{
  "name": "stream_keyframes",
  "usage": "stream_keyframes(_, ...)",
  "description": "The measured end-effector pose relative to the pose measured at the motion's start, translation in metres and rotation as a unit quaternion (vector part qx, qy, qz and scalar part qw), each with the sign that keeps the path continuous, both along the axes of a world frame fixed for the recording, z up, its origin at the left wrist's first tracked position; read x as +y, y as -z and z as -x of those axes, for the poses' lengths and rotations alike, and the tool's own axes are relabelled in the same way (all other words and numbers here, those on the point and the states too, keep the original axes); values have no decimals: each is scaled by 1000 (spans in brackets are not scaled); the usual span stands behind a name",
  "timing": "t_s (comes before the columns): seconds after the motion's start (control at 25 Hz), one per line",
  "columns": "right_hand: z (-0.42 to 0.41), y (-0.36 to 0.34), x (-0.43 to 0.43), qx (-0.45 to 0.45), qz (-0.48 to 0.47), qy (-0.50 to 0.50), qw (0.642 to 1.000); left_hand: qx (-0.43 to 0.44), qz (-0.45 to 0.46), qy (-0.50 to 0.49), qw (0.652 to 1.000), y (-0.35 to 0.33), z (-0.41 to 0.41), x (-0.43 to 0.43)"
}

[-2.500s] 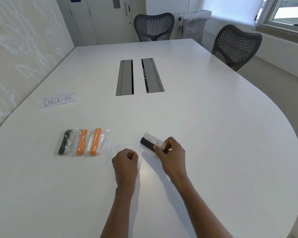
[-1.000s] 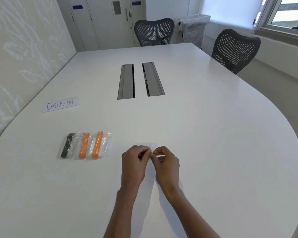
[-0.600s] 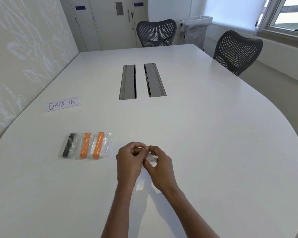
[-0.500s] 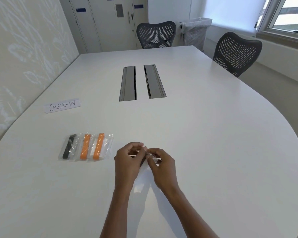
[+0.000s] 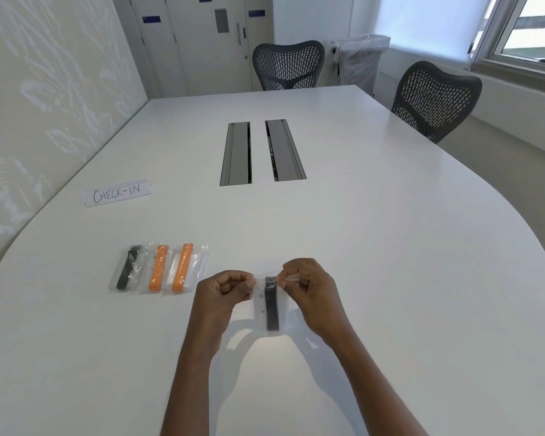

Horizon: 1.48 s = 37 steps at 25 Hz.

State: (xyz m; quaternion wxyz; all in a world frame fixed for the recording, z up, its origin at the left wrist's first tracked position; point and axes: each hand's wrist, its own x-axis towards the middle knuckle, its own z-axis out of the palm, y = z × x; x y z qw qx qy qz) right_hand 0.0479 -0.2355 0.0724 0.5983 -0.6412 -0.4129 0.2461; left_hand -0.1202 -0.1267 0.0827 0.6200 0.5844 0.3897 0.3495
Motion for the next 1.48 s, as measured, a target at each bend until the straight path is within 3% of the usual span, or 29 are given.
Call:
stream_keyframes(0.2,-9,0,-3,-9,14,-6,1000,31,-27,1,999,-1,0,-2)
stream_keyframes(0.44,-11,-4,-5,41,22,1,999,79,-120,-40,989,-2,-4,-4)
stream_keyframes(0.68,-18,-14,-9,84,8,-9,996,85,-157,-14,984,-4,0,-2)
stream_keyframes(0.88,-15,-22,-8,25,0,-46,999,173,-253,80,949,-12,-7,-5)
stream_keyframes(1.0,-12,-26,-8,-22,-4,-63,998,171,-307,68,934,-14,-17,-12)
stream_keyframes(1.48,-22,-24,-16,-114,-16,-50,992,176,-258,52,949,-17,-27,-18)
